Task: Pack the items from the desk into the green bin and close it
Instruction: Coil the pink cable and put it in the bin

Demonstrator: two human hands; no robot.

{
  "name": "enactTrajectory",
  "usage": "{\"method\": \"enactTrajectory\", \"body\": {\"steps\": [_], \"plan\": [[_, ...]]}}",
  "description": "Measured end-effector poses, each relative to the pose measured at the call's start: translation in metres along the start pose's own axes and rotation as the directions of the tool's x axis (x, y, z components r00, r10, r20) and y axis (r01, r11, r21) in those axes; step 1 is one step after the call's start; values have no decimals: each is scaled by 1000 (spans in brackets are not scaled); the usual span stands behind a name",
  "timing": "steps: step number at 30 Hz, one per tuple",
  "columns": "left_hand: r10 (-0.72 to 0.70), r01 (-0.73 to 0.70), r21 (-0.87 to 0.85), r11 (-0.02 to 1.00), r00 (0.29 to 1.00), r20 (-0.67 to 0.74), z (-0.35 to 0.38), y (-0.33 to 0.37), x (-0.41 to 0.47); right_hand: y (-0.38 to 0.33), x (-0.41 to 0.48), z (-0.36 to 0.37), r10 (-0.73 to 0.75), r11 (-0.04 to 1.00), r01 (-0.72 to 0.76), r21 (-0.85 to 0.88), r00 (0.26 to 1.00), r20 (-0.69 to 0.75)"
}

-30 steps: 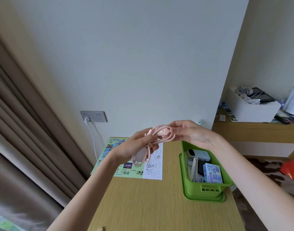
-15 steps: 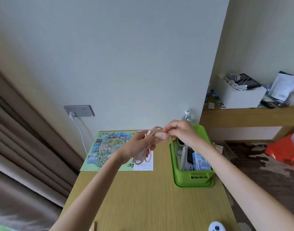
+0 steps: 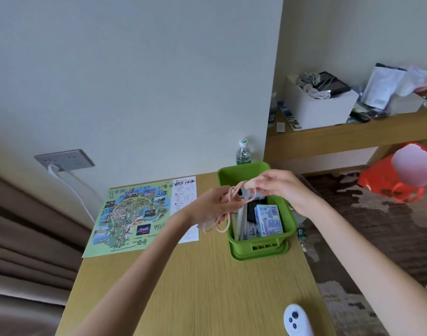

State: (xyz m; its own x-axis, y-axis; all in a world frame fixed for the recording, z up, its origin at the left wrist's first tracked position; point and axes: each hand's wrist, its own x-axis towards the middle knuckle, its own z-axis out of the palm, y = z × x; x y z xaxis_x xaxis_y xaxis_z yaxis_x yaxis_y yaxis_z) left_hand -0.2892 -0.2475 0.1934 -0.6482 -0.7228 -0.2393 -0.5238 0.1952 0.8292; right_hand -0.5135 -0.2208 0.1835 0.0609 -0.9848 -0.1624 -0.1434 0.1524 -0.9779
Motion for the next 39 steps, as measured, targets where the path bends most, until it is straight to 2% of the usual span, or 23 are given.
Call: {"method": "enactTrajectory", "body": {"steps": [3, 5, 7, 9, 12, 15, 19, 23, 25, 28, 31, 35, 39], "plan": [[32, -32, 6, 999, 999, 23, 12, -5, 27, 19, 13, -15, 71, 988, -58, 140, 993, -93], [6, -5, 43, 999, 1000, -11, 21, -11, 45, 32, 24, -17, 93, 991, -73, 115, 980, -176], [-33, 49, 149, 988, 993, -109, 29, -17, 65, 47, 37, -19, 60, 994, -85, -72, 951, -305], [-33, 104, 292, 951, 970, -241, 38, -24, 84, 60, 48, -22, -54, 936, -93, -340, 916, -398], [64, 135, 529, 838, 938, -340, 48, -34, 110, 79, 52, -26, -214, 766, -103, -634, 890, -402], [122, 147, 637, 757, 925, -359, 55, -44, 137, 101, 48, -22, -218, 652, -164, -740, 895, -390], [154, 154, 816, 557, 947, -283, 58, -60, 170, 122, 42, -13, -181, 660, -170, -732, 909, -374], [124, 44, 913, 406, 987, -103, 58, -77, 189, 126, 42, -14, -202, 689, -151, -709, 899, -388], [82, -16, 932, 362, 997, -14, 58, -86, 193, 127, 43, -14, -206, 689, -147, -710, 900, -385], [-17, -64, 927, 370, 997, 76, 55, -91, 197, 129, 43, -16, -215, 683, -135, -718, 902, -374], [-46, -64, 899, 433, 995, 92, 49, -85, 193, 129, 44, -16, -202, 674, -137, -725, 911, -360], [108, -41, 839, 543, 994, -21, 37, -68, 170, 125, 43, -17, -177, 651, -168, -740, 915, -363], [252, -7, 734, 679, 941, -224, 25, -50, 124, 120, 40, -11, -180, 563, -206, -800, 915, -362]]}}
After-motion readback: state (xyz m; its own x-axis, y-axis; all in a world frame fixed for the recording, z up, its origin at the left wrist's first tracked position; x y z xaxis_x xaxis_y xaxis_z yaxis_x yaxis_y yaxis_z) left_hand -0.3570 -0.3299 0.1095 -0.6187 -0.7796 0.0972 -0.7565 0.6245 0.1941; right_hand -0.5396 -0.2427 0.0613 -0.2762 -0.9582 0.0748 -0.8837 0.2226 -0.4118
